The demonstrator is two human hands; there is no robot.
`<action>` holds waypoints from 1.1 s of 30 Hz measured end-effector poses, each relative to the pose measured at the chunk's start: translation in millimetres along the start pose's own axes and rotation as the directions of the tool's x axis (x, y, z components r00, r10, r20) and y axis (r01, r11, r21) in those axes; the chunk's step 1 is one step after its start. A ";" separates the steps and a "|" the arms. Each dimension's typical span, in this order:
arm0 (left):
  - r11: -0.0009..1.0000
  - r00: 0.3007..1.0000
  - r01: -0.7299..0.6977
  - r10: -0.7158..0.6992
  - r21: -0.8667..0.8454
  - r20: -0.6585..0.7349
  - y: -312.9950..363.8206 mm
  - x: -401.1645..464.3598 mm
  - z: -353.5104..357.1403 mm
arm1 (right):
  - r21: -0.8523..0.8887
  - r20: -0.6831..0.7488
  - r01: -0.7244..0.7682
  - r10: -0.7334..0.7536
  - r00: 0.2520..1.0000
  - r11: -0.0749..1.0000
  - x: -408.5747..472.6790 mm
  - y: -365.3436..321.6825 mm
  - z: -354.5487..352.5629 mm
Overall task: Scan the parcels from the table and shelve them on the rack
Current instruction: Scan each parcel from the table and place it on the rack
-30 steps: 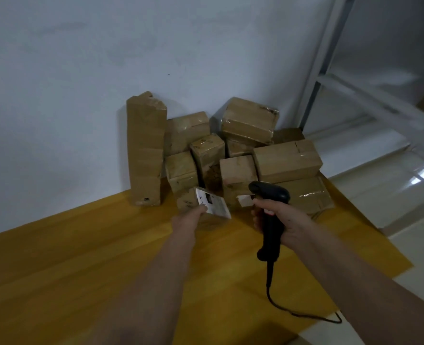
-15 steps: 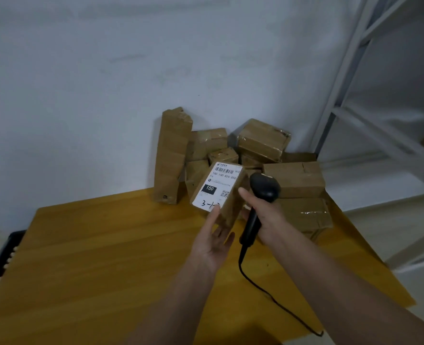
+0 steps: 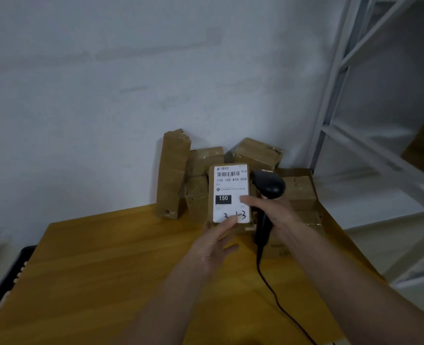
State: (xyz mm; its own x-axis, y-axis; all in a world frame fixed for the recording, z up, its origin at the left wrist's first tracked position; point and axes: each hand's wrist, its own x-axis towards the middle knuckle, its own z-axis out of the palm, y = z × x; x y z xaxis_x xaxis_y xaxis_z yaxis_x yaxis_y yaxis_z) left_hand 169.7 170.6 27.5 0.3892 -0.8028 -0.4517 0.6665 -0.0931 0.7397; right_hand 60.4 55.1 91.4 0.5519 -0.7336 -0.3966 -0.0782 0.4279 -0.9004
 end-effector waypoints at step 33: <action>0.928 0.947 -0.239 0.288 0.284 -0.143 90.6 13.7 37.8 | -0.280 0.172 0.383 -0.347 0.922 0.880 -58.8 -34.2 -26.8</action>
State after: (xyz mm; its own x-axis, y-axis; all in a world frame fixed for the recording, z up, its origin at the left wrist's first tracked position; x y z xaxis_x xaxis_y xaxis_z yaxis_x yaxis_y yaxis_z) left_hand 211.4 129.0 107.1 0.6513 -0.7028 -0.2862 0.3448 -0.0619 0.9366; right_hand 8.3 69.5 140.7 0.6785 -0.7342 -0.0224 -0.0899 -0.0527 -0.9946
